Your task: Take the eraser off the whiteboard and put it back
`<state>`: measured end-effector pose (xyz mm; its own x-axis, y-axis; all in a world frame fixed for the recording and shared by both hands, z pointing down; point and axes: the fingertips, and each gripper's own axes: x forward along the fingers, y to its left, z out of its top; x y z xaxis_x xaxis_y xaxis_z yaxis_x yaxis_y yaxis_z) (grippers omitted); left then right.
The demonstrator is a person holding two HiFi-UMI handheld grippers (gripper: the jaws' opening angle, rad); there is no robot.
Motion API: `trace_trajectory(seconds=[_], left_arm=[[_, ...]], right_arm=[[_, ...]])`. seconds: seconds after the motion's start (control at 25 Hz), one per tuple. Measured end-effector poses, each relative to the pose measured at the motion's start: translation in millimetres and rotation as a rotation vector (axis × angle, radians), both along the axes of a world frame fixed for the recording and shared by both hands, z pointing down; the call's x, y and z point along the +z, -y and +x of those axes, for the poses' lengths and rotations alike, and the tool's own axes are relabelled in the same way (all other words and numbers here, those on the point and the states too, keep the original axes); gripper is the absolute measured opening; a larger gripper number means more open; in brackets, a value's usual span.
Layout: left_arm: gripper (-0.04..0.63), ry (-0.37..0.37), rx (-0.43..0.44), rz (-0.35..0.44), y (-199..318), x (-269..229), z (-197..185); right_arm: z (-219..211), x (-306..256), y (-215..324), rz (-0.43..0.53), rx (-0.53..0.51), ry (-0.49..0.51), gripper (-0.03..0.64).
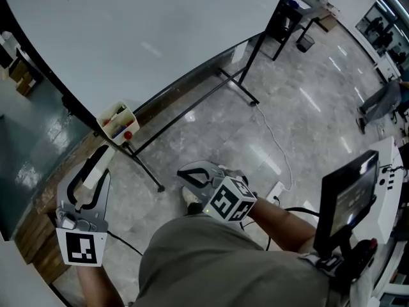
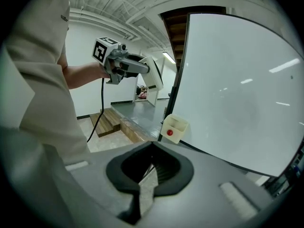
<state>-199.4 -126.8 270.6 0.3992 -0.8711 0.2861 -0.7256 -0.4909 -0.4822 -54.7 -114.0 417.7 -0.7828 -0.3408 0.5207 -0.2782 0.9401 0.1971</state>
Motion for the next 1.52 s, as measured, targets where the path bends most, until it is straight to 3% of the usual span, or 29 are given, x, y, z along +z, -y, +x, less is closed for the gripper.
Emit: trace_trajectory(seconds=[0.52,1.12,1.52], left_arm=[[0.168,0.009,0.085,0.092,-102.3,-43.6,12.8],[0.167,-0.059,0.173,0.137,-233.5,-64.6,21.0],[0.167,-0.101,0.186,0.157,-259.5,-66.1,28.8]], right_arm=[[-9.0,-7.3,-67.9,0.019,-0.014,-0.010,0.002],[-24.3,-10.5,-164.3,0.038,-0.020,-0.039,0.002],[-20.5,-1.8,-183.1,0.024,-0.036,-0.061,0.002]])
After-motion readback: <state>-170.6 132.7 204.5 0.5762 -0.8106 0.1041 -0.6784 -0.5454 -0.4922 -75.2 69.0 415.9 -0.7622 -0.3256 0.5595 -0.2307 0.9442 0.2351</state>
